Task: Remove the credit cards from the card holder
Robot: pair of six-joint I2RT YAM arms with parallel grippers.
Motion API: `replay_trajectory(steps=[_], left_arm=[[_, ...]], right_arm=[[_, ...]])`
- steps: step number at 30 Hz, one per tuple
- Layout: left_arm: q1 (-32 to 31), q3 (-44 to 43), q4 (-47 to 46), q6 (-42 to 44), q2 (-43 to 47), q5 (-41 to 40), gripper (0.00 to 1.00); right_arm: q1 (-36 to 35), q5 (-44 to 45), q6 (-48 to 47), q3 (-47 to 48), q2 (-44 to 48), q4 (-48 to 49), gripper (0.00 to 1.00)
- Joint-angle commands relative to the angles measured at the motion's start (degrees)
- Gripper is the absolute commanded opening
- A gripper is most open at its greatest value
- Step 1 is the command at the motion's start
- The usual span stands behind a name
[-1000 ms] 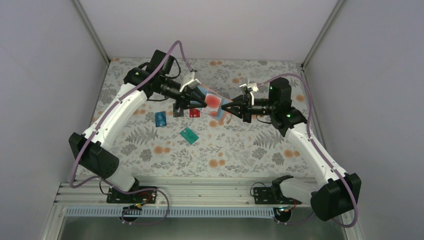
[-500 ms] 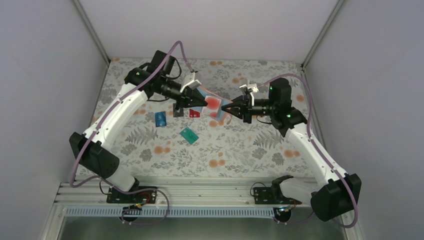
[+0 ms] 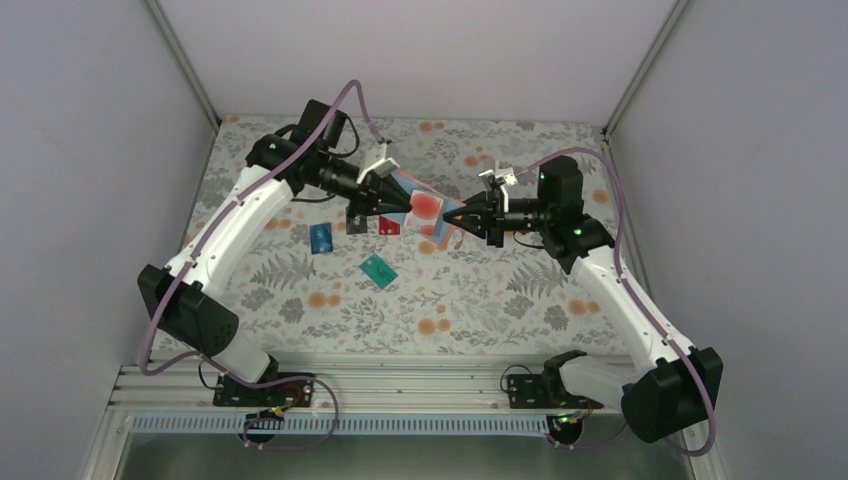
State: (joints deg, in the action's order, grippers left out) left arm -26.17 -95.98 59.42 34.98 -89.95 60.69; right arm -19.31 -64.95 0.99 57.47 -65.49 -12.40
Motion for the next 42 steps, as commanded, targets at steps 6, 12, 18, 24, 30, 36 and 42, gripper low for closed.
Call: replay_trajectory(steps=[6, 12, 18, 24, 30, 36, 42], left_arm=[[-1.1, -0.4, -0.2, 0.5, -0.7, 1.4, 0.03], [-0.8, -0.5, 0.5, 0.9, -0.2, 0.9, 0.02], [2.2, -0.1, 0.0, 1.4, 2.1, -0.8, 0.02], [3.9, 0.8, 1.7, 3.0, 3.3, -1.2, 0.02], [6.4, 2.9, 1.6, 2.6, 4.9, -0.7, 0.02], [6.3, 2.8, 0.2, 1.7, 4.9, 3.1, 0.02], [13.1, 1.4, 0.7, 0.2, 4.5, 1.2, 0.02]], right_arm=[[0.2, -1.5, -1.0, 1.2, 1.8, -0.2, 0.04], [0.2, -1.4, -1.2, 1.2, 2.0, -0.4, 0.04], [0.5, -0.4, -1.5, 1.2, 2.1, -0.6, 0.04], [0.9, -0.1, -1.1, 1.2, 1.9, -0.6, 0.04], [1.3, 0.1, -0.7, 1.4, 1.9, -0.4, 0.04], [1.3, -1.1, -1.0, 2.4, 1.3, -0.9, 0.04], [1.6, 1.8, -0.9, 2.3, 1.4, -1.6, 0.04]])
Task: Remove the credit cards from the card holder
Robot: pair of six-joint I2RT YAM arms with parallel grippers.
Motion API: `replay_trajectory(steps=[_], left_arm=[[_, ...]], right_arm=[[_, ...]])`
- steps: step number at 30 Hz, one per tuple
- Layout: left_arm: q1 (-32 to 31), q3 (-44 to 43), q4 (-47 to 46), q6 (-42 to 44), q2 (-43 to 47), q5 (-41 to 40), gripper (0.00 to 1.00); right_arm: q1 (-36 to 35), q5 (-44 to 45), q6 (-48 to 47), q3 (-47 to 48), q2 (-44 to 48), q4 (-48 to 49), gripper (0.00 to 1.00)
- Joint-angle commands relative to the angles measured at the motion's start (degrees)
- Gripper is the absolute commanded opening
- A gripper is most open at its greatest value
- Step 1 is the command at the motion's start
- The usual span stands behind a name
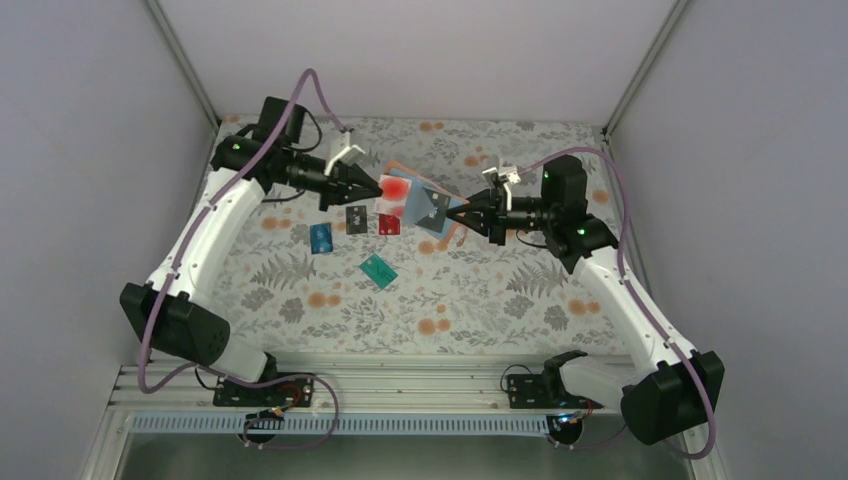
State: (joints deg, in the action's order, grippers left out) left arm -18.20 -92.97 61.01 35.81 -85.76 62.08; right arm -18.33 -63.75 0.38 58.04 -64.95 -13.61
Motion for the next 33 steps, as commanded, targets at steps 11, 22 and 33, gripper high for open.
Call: replay_trajectory(steps=[11, 22, 33], left_arm=[[22.6, 14.2, -7.4, -13.3, 1.7, 0.3, 0.02], [22.9, 28.7, -13.0, -21.0, -5.9, -8.7, 0.02], [19.1, 40.2, -17.7, -28.4, -9.8, -11.9, 0.02]], right_arm=[[1.7, 1.0, 0.8, 1.6, -0.7, -0.3, 0.04], [1.7, 2.3, 1.1, 2.0, -0.8, -1.7, 0.04], [1.7, 4.1, 2.8, 2.3, -1.3, -1.7, 0.04]])
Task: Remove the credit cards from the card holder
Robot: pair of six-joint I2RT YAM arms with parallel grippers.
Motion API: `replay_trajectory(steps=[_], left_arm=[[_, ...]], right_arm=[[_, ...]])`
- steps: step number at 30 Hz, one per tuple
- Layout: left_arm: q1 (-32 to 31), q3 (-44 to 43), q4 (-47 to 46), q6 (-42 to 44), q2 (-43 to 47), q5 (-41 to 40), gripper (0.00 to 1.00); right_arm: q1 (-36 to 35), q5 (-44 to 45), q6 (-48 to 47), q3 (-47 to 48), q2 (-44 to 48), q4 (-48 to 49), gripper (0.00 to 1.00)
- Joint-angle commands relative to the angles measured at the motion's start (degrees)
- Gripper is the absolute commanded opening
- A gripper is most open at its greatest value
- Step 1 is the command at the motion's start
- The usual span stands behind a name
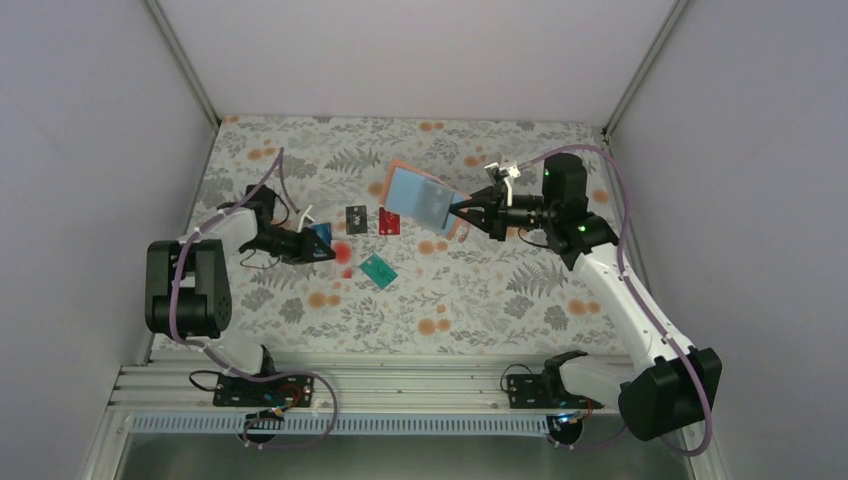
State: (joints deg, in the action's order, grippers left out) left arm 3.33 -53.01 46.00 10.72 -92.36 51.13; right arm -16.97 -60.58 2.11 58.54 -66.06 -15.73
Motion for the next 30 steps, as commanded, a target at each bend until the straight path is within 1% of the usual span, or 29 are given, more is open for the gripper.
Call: replay_trajectory(steps=[1, 6, 14, 17, 18, 22, 24, 26, 27, 28, 30], left_arm=[[-2.5, 0.9, -3.2, -3.8, -4.4, -0.5, 0.02], [-2.3, 0.9, -2.1, -3.6, -8.4, -3.2, 0.02], [-2.6, 1.7, -2.2, -4.2, -9.6, -2.7, 0.03], [-2.6, 1.8, -2.0, -4.1, -10.3, -3.1, 0.13], [-2.6, 1.5, -1.6, -3.4, -10.5, -2.8, 0.19], [-2.4, -0.1, -0.9, -3.0, -9.1, -6.1, 0.48], [-2.4, -1.1, -0.6, -2.8, -7.4, -7.6, 0.58], [-2.2, -2.2, -0.3, -2.1, -5.2, -7.7, 0.62], [-2.2, -3.3, 0.3, -0.9, -4.1, -6.1, 0.63], [-2.2, -4.7, 1.3, 0.9, -3.2, -3.8, 0.63], [-2.3, -9.3, 5.0, 6.2, -1.3, 3.1, 0.68]], right_arm=[[0.3, 1.2, 1.1, 1.9, -0.1, 0.3, 0.04], [0.3, 2.1, 1.0, 2.7, -0.2, -0.6, 0.04], [0.3, 1.8, 0.9, 3.9, -2.4, -0.2, 0.04], [0.3, 1.6, 0.8, 4.1, -2.4, -0.1, 0.04], [0.3, 1.6, 0.7, 4.2, -2.3, -0.2, 0.04], [0.3, 1.4, 0.2, 4.2, -2.0, -0.9, 0.04], [0.3, 1.2, 0.1, 4.4, -2.1, -1.0, 0.04], [0.3, 0.5, -0.2, 4.4, -2.1, -1.1, 0.04], [0.3, 0.0, -0.3, 4.4, -2.1, -1.2, 0.04], [0.4, -0.5, -0.5, 4.5, -2.1, -1.3, 0.04], [0.3, -1.5, -1.2, 4.8, -2.0, -2.0, 0.04]])
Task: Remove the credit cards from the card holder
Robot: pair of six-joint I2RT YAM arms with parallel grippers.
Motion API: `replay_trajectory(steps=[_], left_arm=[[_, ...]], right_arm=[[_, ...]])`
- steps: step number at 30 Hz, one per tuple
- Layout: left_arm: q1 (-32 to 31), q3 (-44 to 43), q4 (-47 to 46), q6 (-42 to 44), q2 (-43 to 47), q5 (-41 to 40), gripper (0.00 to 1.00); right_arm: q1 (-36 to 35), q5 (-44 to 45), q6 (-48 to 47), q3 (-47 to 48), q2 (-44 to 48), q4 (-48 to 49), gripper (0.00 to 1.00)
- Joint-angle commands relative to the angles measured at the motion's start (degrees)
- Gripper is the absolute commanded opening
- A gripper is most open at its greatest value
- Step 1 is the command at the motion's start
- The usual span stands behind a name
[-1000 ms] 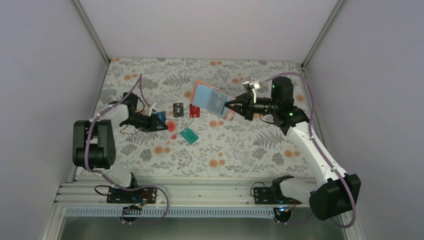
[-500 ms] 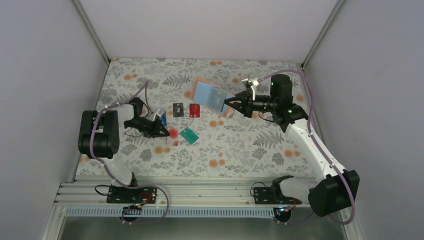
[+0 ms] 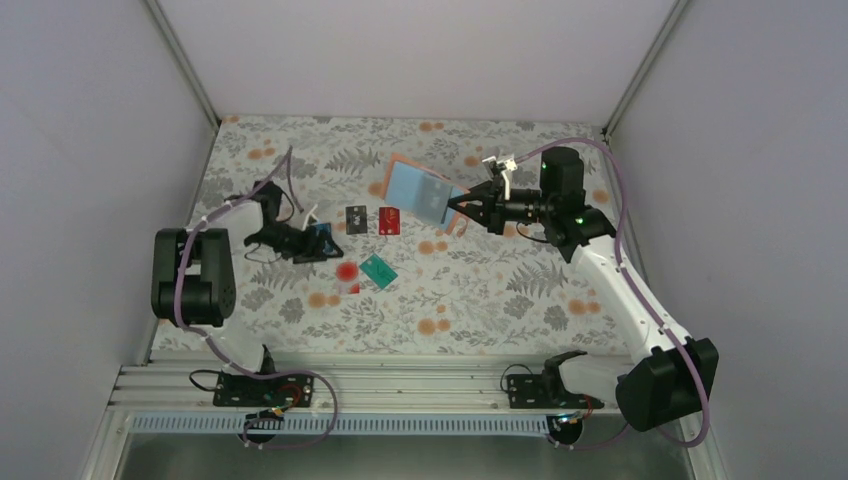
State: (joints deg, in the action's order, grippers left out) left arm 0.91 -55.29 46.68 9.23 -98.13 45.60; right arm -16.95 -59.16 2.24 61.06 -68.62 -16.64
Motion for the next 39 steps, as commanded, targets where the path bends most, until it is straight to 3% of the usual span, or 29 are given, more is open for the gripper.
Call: replay_trajectory(steps=[1, 4, 10, 15, 27, 29, 30, 34, 36, 39], left_arm=[[0.1, -9.3, 6.4, 11.0, 5.6, 12.3, 0.72], [-0.8, -15.4, 10.3, 19.7, 12.1, 20.1, 0.99], [-3.5, -21.3, 6.6, 27.9, 21.1, 24.1, 1.0], [-10.6, -22.4, -0.7, 20.7, 18.7, 17.9, 1.0], [-21.5, -28.2, 0.7, 21.5, 13.0, 18.1, 1.0], [-22.7, -29.0, 2.3, 22.9, 12.6, 18.1, 0.91], [-23.1, -29.4, 2.9, 23.1, 12.3, 18.2, 0.8], [-23.7, -30.7, 3.9, 22.3, 11.6, 18.6, 0.06], [-24.0, -31.3, 5.0, 22.4, 11.6, 19.0, 0.03], [-24.7, -32.1, 4.4, 21.4, 12.2, 19.2, 0.02]], right_arm=[[0.2, -3.5, -1.8, 2.5, 0.6, -1.6, 0.04], [0.2, -4.6, -2.9, 3.0, 0.6, -3.0, 0.04], [-0.8, -7.8, -3.5, 3.0, 0.1, -3.4, 0.04], [-2.3, -8.7, -4.6, 2.7, 0.2, -4.1, 0.04], [-3.6, -9.1, -5.9, 1.9, -0.6, -4.8, 0.04], [-3.7, -9.0, -6.1, 1.9, -0.7, -5.0, 0.04], [-3.7, -8.9, -6.2, 2.0, -0.7, -5.1, 0.04], [-3.9, -8.8, -6.1, 1.9, -0.9, -4.7, 0.04], [-4.4, -6.9, -4.8, 1.6, -0.8, -2.7, 0.05], [-5.7, -1.9, 0.7, -1.1, -0.4, 4.5, 0.18]])
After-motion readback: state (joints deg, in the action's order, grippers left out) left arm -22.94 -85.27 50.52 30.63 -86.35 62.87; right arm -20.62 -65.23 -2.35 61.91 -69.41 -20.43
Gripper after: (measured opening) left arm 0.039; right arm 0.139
